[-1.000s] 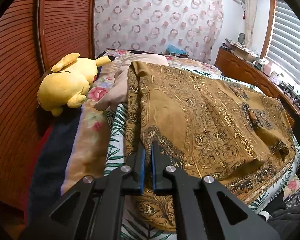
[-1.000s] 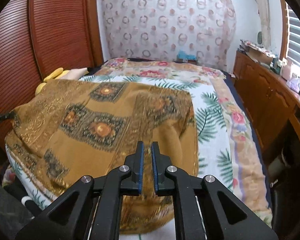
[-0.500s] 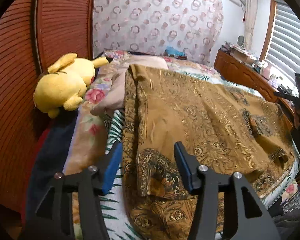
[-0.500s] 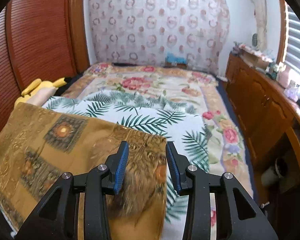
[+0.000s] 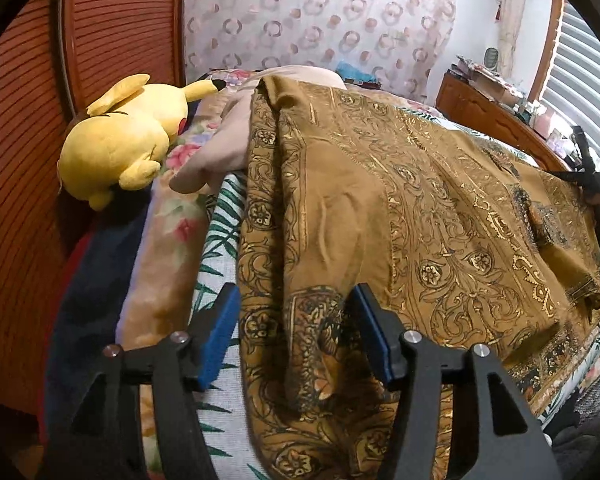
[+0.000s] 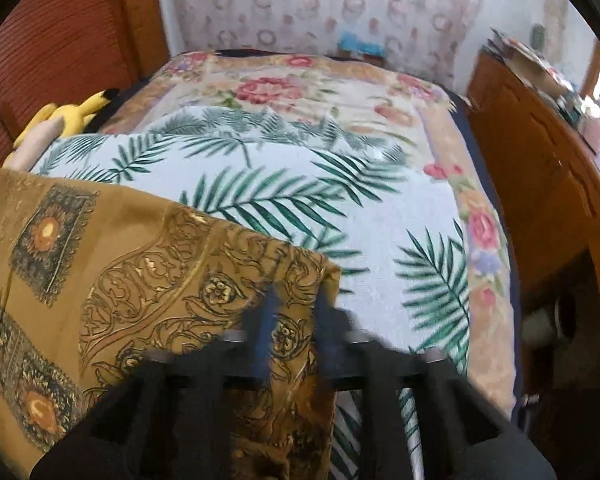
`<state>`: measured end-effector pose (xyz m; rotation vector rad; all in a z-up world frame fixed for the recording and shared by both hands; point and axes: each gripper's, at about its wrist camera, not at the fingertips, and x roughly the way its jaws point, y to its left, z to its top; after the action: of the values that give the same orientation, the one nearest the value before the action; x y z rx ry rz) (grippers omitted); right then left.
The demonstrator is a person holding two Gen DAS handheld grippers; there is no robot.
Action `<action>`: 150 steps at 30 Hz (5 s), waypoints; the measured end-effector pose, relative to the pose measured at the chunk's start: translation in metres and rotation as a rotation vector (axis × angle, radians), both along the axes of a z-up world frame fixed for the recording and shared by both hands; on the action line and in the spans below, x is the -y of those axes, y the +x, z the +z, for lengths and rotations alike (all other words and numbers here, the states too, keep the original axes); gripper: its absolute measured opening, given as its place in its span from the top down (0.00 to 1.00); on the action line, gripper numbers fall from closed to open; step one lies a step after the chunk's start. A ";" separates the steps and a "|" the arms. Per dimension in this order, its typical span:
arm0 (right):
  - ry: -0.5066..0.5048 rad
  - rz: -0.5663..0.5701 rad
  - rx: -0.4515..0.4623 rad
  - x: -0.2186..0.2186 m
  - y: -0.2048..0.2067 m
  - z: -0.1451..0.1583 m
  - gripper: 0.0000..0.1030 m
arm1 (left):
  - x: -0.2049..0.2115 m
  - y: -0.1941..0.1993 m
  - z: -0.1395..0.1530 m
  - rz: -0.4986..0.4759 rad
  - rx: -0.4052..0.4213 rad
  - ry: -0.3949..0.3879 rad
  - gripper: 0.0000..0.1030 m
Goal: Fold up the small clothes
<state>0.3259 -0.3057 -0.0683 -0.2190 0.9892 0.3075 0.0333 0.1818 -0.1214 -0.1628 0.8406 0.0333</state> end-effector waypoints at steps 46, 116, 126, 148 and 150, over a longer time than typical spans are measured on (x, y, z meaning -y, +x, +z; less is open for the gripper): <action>0.028 0.079 0.092 -0.029 -0.163 -0.012 0.37 | 0.003 -0.020 0.008 -0.019 0.040 -0.092 0.99; 0.183 0.182 0.269 -0.069 -0.232 0.090 0.35 | 0.178 0.052 0.126 -0.401 0.223 0.000 0.43; 0.117 0.359 0.180 -0.162 -0.198 0.070 0.34 | 0.141 0.043 0.119 -0.329 0.230 0.004 0.43; 0.031 0.325 0.124 -0.131 -0.158 0.043 0.96 | 0.143 0.045 0.100 -0.355 0.192 -0.011 0.43; 0.050 0.280 0.175 -0.114 -0.151 0.060 0.97 | 0.148 0.046 0.098 -0.364 0.186 -0.012 0.43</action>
<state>0.1753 -0.1916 -0.0086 -0.3346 0.7762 0.5583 0.0788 0.0342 -0.0236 -0.0214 0.6748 -0.3239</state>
